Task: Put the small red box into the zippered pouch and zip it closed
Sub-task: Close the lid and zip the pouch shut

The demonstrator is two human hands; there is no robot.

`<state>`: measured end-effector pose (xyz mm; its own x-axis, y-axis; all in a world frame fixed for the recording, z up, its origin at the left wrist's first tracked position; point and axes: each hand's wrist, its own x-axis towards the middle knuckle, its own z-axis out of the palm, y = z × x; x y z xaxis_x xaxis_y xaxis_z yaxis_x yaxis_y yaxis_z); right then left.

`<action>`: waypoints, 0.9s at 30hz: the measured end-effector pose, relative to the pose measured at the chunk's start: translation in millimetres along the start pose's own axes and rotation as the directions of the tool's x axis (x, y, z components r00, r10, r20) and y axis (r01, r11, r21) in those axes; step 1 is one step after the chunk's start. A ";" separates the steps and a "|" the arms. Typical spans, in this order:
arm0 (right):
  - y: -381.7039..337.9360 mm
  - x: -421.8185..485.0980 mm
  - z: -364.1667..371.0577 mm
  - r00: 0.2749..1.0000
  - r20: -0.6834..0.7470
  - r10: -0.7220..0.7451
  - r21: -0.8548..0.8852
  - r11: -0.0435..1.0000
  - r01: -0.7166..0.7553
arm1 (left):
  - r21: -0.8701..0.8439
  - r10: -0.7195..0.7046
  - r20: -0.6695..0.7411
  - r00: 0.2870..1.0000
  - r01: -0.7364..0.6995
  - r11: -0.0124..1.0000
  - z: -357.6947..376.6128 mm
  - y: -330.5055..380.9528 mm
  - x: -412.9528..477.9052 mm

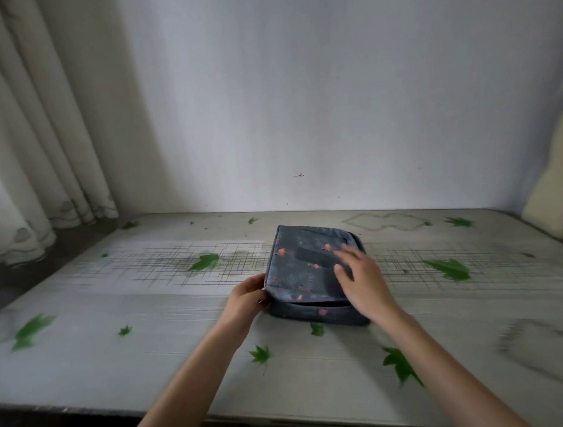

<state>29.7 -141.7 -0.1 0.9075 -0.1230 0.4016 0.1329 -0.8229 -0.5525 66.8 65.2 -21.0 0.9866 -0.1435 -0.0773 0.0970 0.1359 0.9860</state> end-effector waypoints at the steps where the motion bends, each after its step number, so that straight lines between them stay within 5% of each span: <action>1: -9.3 -1.6 1.1 0.996 0.060 -0.062 -0.030 0.997 0.064 | 0.067 0.033 0.006 0.999 -0.033 0.997 -1.5 -0.7 -0.7; 9: -63.5 -5.4 34.5 0.886 0.314 -0.341 -0.070 0.923 0.380 | 0.340 0.141 -0.029 0.990 -0.123 0.932 -1.7 -1.2 -0.2; 27: -59.1 -5.2 49.3 0.893 0.352 -0.281 -0.085 0.940 0.329 | 0.580 0.332 -0.024 0.943 -0.257 0.773 -12.8 -3.5 -30.4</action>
<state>36.8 -65.1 -5.4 0.9132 0.3162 0.2570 0.3898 -0.8617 -0.3249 38.1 81.6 -24.0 0.9657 -0.0670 0.2509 -0.2550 -0.4268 0.8676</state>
